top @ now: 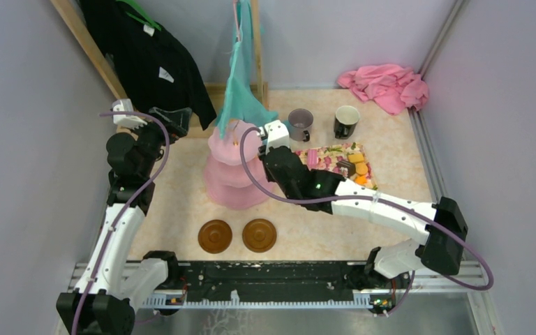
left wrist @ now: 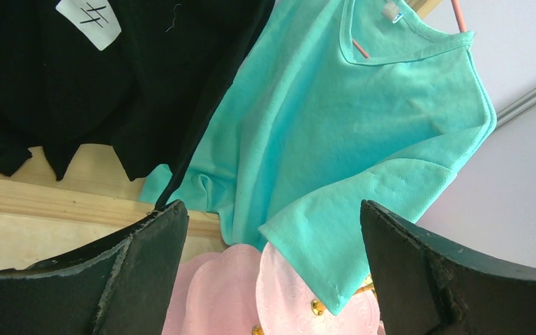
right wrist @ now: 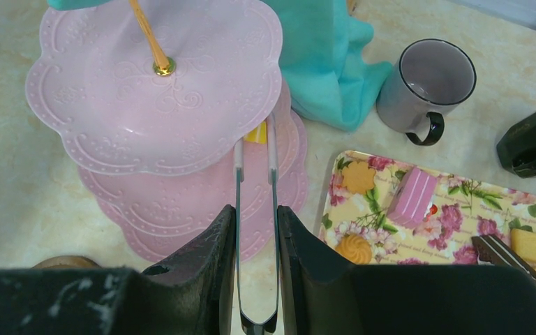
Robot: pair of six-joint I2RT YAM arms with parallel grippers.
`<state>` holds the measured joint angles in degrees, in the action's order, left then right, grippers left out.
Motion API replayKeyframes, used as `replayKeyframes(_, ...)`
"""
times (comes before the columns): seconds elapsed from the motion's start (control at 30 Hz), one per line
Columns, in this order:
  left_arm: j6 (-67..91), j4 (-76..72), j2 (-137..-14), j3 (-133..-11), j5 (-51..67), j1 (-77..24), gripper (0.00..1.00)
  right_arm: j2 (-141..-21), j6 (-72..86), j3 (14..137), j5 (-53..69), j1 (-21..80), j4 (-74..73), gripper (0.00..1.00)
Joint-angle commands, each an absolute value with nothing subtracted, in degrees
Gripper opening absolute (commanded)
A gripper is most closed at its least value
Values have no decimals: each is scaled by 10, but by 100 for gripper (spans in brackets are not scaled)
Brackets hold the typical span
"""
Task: Serve the afternoon tea
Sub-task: Place the desert on the desert table.
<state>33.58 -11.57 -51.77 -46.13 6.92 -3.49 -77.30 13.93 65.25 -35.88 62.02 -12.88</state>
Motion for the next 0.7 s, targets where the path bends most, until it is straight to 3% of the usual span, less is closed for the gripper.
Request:
replayKeyframes(0.0, 330, -130, -517, -465, 73, -35, 97, -775, 134, 659, -348, 610, -84, 8)
replayKeyframes(0.67, 331, -140, -521, -458, 70, -39, 97, -753, 129, 609, -358, 597, -35, 8)
